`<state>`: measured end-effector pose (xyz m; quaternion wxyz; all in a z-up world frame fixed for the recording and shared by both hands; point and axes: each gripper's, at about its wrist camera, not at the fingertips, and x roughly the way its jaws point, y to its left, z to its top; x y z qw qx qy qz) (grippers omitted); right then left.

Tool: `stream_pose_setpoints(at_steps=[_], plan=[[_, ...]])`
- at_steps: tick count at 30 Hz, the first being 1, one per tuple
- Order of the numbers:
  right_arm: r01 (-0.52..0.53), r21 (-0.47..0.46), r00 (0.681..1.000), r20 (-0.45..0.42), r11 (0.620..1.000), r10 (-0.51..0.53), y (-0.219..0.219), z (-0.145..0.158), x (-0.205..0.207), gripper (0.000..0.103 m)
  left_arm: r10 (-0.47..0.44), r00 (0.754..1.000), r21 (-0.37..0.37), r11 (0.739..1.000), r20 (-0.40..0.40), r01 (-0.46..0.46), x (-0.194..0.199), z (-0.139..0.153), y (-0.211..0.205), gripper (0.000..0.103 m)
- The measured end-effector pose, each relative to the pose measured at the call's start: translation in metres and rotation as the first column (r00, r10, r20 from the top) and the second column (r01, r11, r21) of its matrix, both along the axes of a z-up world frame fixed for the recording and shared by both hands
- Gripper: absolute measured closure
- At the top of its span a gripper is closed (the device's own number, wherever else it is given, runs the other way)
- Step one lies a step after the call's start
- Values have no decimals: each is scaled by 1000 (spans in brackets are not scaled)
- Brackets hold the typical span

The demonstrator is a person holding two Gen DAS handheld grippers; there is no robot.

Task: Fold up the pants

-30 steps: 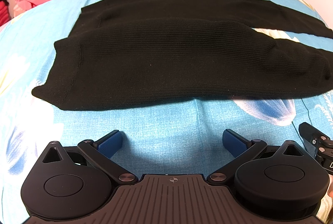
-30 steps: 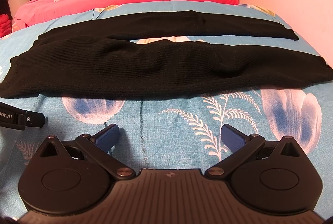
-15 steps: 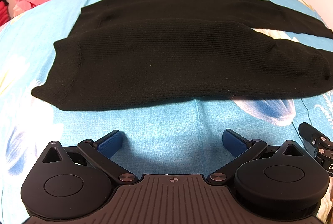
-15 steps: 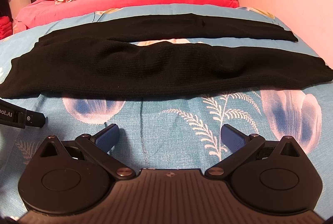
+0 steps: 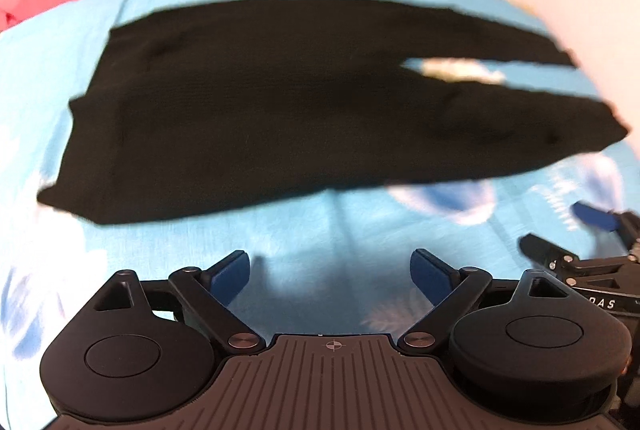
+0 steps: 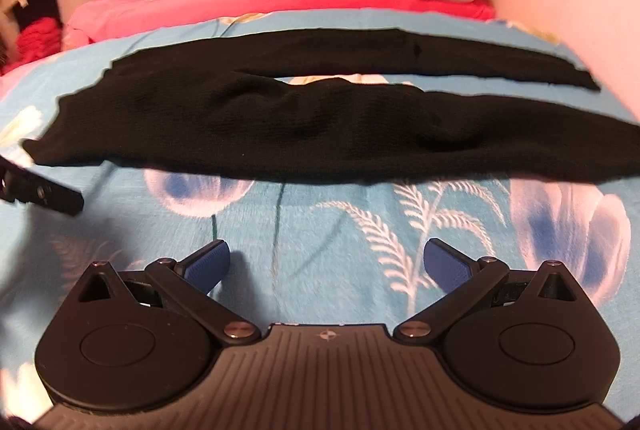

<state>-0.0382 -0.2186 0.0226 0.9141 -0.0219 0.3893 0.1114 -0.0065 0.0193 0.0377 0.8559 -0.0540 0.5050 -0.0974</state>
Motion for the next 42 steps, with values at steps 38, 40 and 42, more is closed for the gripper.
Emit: stream_pose_setpoints(at_steps=[38, 40, 42], plan=[[514, -55, 820, 323, 856, -472, -161, 39, 58, 23, 123, 985, 84, 988, 119, -133, 66, -45, 39, 0], [227, -191, 944, 286, 955, -167, -111, 32, 36, 21, 117, 986, 82, 988, 122, -128, 64, -45, 39, 0], [23, -357, 967, 244, 934, 69, -62, 15, 16, 22, 118, 985, 80, 988, 124, -128, 63, -45, 39, 0]])
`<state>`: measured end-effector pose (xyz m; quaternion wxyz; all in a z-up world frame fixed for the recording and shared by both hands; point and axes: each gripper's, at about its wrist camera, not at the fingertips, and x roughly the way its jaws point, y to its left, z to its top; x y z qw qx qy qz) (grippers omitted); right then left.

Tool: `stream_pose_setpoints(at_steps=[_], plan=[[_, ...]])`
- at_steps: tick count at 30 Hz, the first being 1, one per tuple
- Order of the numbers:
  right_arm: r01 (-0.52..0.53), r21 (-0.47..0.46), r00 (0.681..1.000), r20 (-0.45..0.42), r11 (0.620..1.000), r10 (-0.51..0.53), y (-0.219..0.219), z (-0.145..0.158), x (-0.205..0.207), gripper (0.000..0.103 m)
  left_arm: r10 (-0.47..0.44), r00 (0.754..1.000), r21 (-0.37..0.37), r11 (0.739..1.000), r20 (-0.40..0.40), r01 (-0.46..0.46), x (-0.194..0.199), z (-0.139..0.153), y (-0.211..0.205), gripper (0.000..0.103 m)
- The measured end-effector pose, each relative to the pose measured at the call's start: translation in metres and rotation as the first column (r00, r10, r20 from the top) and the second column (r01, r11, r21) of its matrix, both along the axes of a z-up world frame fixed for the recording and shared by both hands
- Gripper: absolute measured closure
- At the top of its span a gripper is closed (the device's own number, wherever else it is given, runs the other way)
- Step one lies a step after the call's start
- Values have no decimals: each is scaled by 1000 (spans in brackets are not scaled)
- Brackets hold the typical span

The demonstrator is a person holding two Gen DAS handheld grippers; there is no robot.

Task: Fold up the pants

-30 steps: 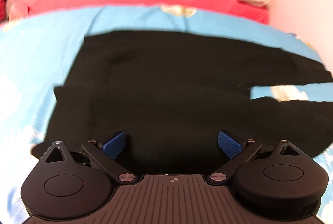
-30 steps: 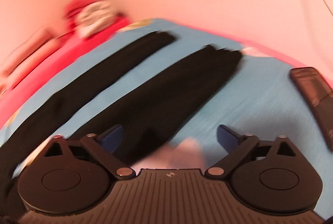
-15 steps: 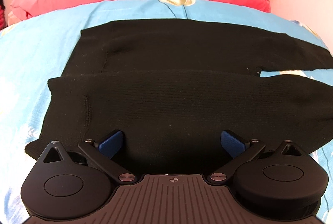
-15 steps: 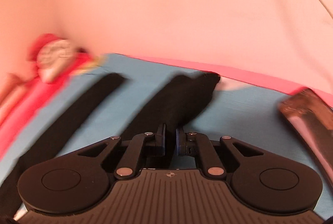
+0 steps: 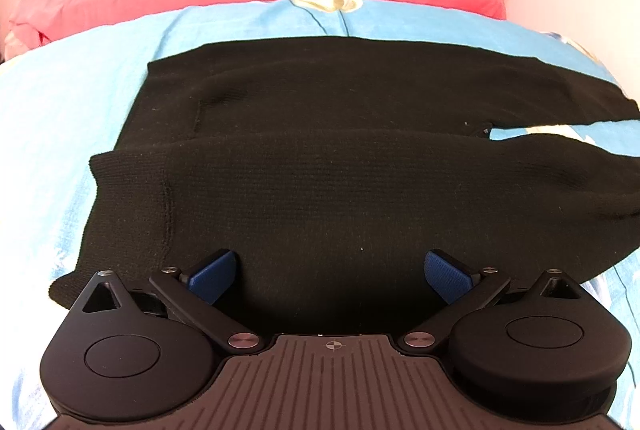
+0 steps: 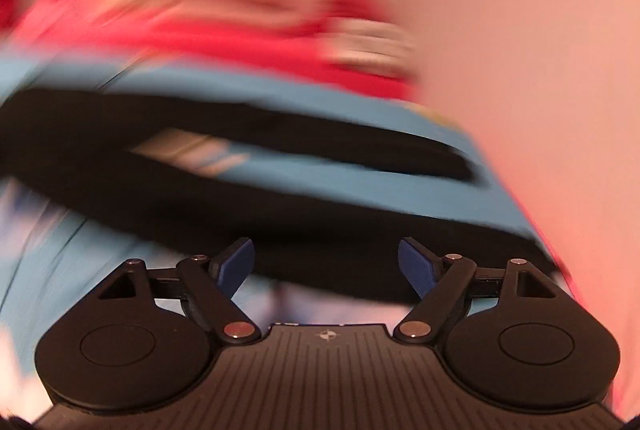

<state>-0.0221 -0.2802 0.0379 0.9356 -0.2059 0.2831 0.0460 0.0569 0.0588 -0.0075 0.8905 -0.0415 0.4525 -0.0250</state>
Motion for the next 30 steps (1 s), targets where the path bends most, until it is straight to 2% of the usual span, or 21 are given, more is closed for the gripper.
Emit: stream_pose_setpoints(at_steps=[1, 3, 4, 5, 6, 8, 9, 10, 12, 17, 20, 22, 23, 25, 26, 27, 30], plan=[[-64, -105, 998, -12, 992, 63, 22, -10, -8, 23, 0, 1000, 2, 1000, 1, 0, 0, 0, 0, 0], [-132, -253, 991, 1, 958, 137, 52, -31, -15, 32, -1, 1000, 8, 1000, 3, 1, -1, 0, -2, 0], [-134, -283, 989, 27, 950, 148, 59, -38, -14, 34, -1, 1000, 9, 1000, 2, 1, -1, 0, -2, 0], [-132, -299, 987, 43, 945, 152, 65, -41, -11, 41, 0, 1000, 9, 1000, 0, 0, -1, 0, -2, 0], [-132, -296, 987, 49, 946, 153, 69, -40, -9, 53, 0, 1000, 8, 1000, -3, 0, -1, 0, -2, 0], [-119, -249, 990, 39, 961, 133, 69, -41, 7, 70, 0, 1000, 7, 1000, -6, 0, 1, 0, -1, 0], [-120, -207, 991, 40, 971, 131, 67, -43, 14, 84, -1, 1000, 7, 1000, -6, 1, 0, 0, -1, 0], [-121, -174, 991, 33, 977, 129, 66, -44, 17, 90, -1, 1000, 7, 1000, -6, 1, 1, 0, -1, 0], [-126, -179, 991, 19, 976, 132, 69, -42, 15, 96, 1, 1000, 4, 1000, -13, -1, -1, 0, -1, 0], [-184, -92, 981, -77, 979, 177, 48, -23, -28, 98, -18, 1000, -7, 1000, -3, 18, -11, 0, 6, 0], [-145, -84, 987, -79, 986, 138, 40, -19, -36, 100, -17, 1000, -1, 1000, 1, 17, -12, -1, 5, 0], [-126, -70, 991, -55, 990, 123, 41, -14, -38, 96, -9, 1000, 3, 1000, -4, 9, -11, 0, 4, 0], [-139, -51, 990, -29, 989, 137, 44, -9, -40, 91, -5, 1000, 2, 1000, -7, 5, -11, 0, 4, 0], [-193, -41, 981, 0, 980, 193, 58, -4, -46, 74, 1, 1000, -9, 1000, -12, -1, -12, 1, 5, 0], [-228, -50, 974, 6, 973, 228, 69, -4, -47, 62, 3, 1000, -18, 1000, -14, -3, -13, 2, 7, 0], [-260, -63, 965, 10, 964, 261, 81, -6, -47, 55, 0, 1000, -30, 1000, -15, -1, -15, 4, 9, 0], [-350, -130, 936, -6, 928, 352, 117, -20, -44, 54, 1, 1000, -65, 998, -19, -2, -21, 7, 15, 0]])
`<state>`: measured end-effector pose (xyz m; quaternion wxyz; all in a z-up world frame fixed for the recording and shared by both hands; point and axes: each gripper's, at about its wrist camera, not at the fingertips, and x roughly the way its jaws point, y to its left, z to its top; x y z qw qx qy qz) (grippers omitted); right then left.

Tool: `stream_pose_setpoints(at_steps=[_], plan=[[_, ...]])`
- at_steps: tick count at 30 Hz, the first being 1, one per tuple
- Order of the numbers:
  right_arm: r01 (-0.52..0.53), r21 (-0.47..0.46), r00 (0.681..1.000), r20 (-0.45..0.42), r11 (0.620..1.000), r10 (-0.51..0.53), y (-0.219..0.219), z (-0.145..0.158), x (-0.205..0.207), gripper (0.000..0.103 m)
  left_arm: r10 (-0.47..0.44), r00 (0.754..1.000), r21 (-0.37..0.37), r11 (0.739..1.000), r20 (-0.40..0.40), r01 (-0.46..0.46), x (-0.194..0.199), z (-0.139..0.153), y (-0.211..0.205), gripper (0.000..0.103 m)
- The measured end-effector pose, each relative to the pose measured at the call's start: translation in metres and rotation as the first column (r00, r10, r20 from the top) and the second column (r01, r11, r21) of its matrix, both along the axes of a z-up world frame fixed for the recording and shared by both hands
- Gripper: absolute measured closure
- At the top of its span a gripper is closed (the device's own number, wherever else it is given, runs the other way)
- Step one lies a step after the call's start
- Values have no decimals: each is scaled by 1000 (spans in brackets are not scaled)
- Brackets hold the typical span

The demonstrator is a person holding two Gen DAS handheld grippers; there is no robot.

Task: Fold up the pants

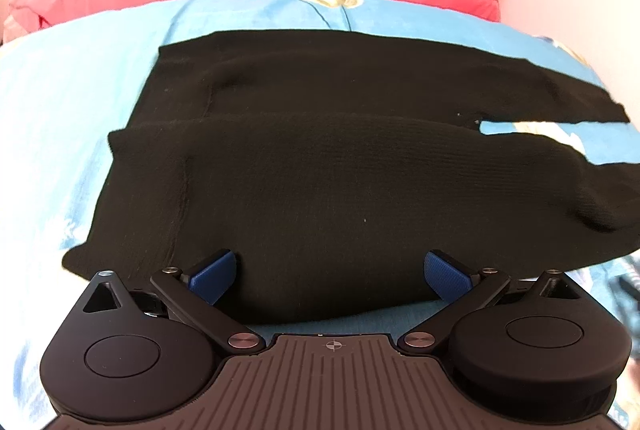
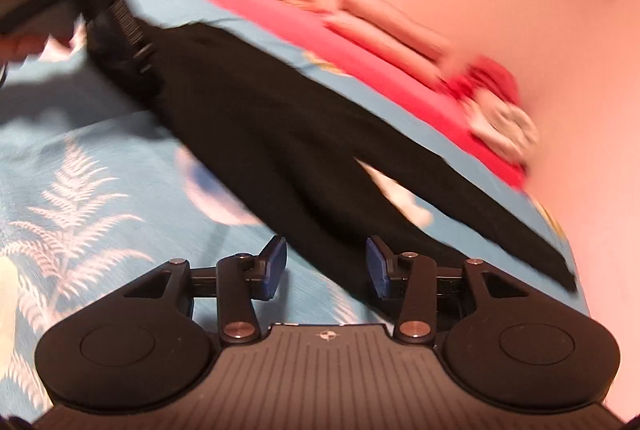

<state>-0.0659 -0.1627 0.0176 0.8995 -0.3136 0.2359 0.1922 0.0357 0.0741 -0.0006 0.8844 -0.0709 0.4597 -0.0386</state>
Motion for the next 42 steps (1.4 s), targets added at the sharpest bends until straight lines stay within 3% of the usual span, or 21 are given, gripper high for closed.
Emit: stream_pose_setpoints(at_steps=[4, 6, 8, 12, 14, 16, 18, 20, 21, 27, 31, 32, 33, 35, 37, 39, 40, 41, 42], plan=[[-23, -25, 999, 34, 999, 23, 25, -19, 22, 60, 11, 1000, -42, 999, -6, -11, -9, 4, 14, 0], [-4, 8, 1000, 9, 1000, 4, 29, -20, 30, 97, 23, 1000, -50, 998, -3, -23, -15, 7, 22, 0], [-2, 29, 1000, -28, 1000, 3, 29, -17, 28, 97, 34, 999, -50, 998, 0, -34, -20, 10, 29, 0], [-124, -18, 985, -127, 992, 120, 27, -1, 3, 101, 71, 997, -43, 997, 9, -70, -31, 12, 51, 0], [-166, 10, 966, -198, 986, 164, 23, 10, 6, 99, 102, 995, -49, 994, 7, -101, -34, 12, 63, 0], [-146, 33, 977, -150, 989, 149, 31, 22, 8, 94, 124, 992, -70, 990, 4, -124, -35, 13, 72, 0], [-171, 43, 981, -79, 984, 174, 51, 30, 13, 79, 146, 989, -95, 985, -1, -145, -34, 14, 80, 0], [-221, 64, 972, -61, 973, 225, 78, 31, 17, 51, 160, 987, -107, 982, 1, -159, -35, 19, 86, 0], [-263, 78, 962, -56, 962, 268, 95, 29, 18, 49, 170, 985, -108, 980, 10, -168, -37, 23, 89, 0], [-424, -5, 903, -85, 906, 422, 199, -8, 24, 50, 206, 978, -75, 976, 43, -203, -45, 36, 105, 0], [-433, -61, 901, -10, 899, 433, 245, -22, 41, 50, 230, 973, -77, 971, 30, -227, -45, 32, 112, 0], [-422, -46, 907, -10, 905, 422, 252, -23, 47, 76, 240, 970, -80, 968, 27, -237, -46, 31, 115, 0], [-406, -19, 913, -55, 913, 405, 259, -25, 54, 93, 249, 968, -86, 965, 25, -246, -47, 30, 117, 0], [-370, 57, 920, -118, 927, 374, 260, -20, 52, 93, 261, 965, -96, 962, 24, -257, -50, 30, 122, 0], [-467, 146, 857, -169, 872, 487, 249, -4, 26, 93, 260, 965, -94, 962, 38, -256, -52, 31, 124, 0], [-519, 97, 841, -120, 849, 528, 247, -5, 6, 95, 269, 963, -85, 960, 29, -266, -47, 29, 124, 0], [-514, 82, 842, -141, 854, 520, 248, -11, 5, 95, 271, 962, -88, 959, 24, -268, -44, 27, 124, 0], [-512, 83, 841, -152, 855, 519, 248, -14, 4, 91, 274, 962, -96, 958, 18, -271, -41, 26, 123, 0], [-521, 86, 839, -131, 849, 528, 244, -13, 0, 80, 270, 963, -103, 958, 14, -267, -39, 24, 121, 0]])
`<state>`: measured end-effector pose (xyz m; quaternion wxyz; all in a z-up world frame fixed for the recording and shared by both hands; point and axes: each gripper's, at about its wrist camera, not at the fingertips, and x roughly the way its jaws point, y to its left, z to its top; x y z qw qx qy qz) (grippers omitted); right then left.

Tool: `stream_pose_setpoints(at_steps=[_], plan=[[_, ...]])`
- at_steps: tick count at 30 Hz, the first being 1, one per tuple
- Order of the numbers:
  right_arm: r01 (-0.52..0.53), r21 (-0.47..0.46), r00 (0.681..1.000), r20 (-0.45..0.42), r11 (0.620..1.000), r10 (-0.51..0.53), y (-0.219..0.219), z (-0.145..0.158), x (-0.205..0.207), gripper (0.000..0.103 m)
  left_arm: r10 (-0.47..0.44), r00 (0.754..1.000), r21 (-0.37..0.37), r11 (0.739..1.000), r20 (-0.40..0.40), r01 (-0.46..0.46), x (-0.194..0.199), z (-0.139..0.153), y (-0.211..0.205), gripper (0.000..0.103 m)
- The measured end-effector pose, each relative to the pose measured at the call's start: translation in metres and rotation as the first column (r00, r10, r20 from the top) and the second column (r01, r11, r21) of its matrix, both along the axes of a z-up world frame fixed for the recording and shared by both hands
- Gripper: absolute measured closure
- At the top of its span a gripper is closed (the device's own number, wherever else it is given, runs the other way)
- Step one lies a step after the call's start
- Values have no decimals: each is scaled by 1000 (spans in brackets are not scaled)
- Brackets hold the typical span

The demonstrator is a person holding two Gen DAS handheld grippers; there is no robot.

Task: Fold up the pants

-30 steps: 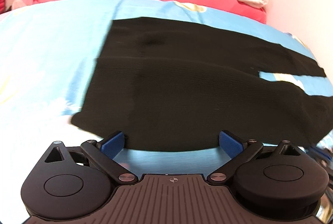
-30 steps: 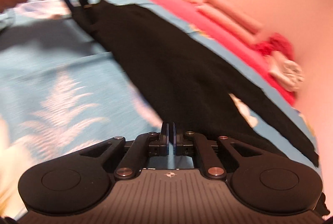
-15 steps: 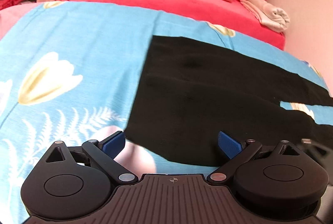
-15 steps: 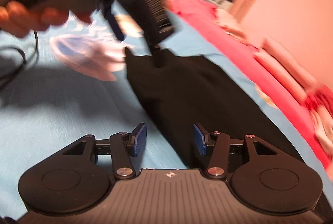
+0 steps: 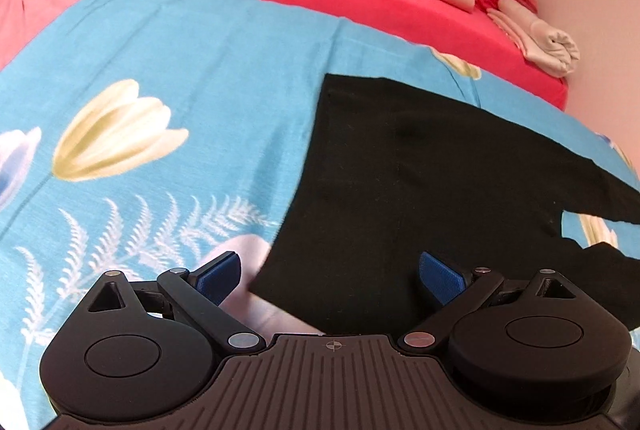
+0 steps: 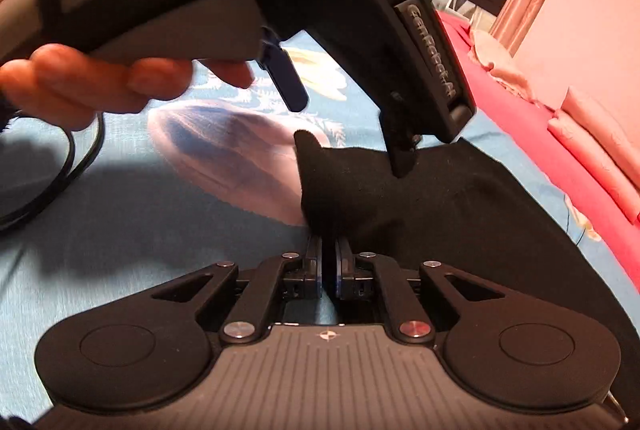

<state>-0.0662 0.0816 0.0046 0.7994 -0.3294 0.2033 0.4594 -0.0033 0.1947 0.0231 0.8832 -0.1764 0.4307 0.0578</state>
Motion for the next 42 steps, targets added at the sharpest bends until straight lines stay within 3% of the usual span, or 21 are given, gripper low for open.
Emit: stream_pose_setpoints(at_steps=[2, 3, 6, 10, 12, 14, 19, 20, 23, 25, 28, 30, 32, 34, 35, 38, 42], plan=[[-37, 20, 999, -18, 999, 37, -11, 8, -8, 63, -19, 1000, 10, 1000, -10, 19, 4, -5, -7, 0], [-70, 37, 995, -67, 997, 72, -21, 15, -9, 59, -27, 1000, 31, 999, -14, 28, 4, -7, -10, 0], [-130, 83, 968, -205, 988, 144, -62, 35, -2, 59, -41, 998, 137, 989, -46, 47, 4, -19, -21, 0], [16, 159, 957, -287, 987, 31, -96, 59, 46, 59, -37, 999, 186, 982, -39, 44, -3, -35, -26, 0], [150, 198, 934, -349, 969, -73, -94, 64, 80, 59, -25, 999, 178, 984, -33, 30, -7, -34, -24, 0], [204, 199, 916, -385, 959, -115, -78, 61, 104, 59, -16, 999, 167, 986, -32, 21, -10, -32, -22, 0], [235, 26, 909, -360, 972, -210, 1, 24, 146, 82, -19, 999, 167, 986, -32, 24, -13, -30, -21, 0], [241, 6, 899, -378, 971, -221, 10, 12, 156, 83, -15, 999, 167, 986, -31, 20, -13, -30, -21, 0], [250, 65, 901, -381, 966, -208, 33, 8, 164, 83, -13, 999, 170, 985, -30, 18, -15, -30, -22, 0], [250, 95, 878, -442, 964, -184, 36, 6, 169, 81, -14, 999, 174, 985, -38, 21, -14, -30, -23, 0], [225, 104, 874, -460, 969, -154, 18, 16, 167, 77, -27, 999, 158, 987, -43, 33, -14, -29, -20, 0], [258, 170, 853, -502, 951, -142, -3, 29, 175, 69, -34, 999, 153, 987, -42, 40, -16, -29, -18, 0], [355, 177, 854, -461, 918, -241, -19, 41, 184, 60, -35, 998, 155, 987, -49, 42, -16, -28, -18, 0], [434, 73, 829, -421, 898, -367, -14, 31, 199, 61, -29, 998, 156, 987, -59, 37, -15, -26, -19, 0], [456, 9, 802, -438, 890, -406, -7, 18, 208, 60, -27, 998, 158, 987, -59, 36, -15, -23, -20, 0], [433, 68, 845, -377, 899, -379, 12, 6, 209, 50, -23, 999, 195, 980, -32, 29, -19, -8, -25, 0], [448, 76, 825, -419, 891, -379, 9, 13, 215, 46, -54, 998, 249, 967, 14, 49, -16, 16, -35, 0]])
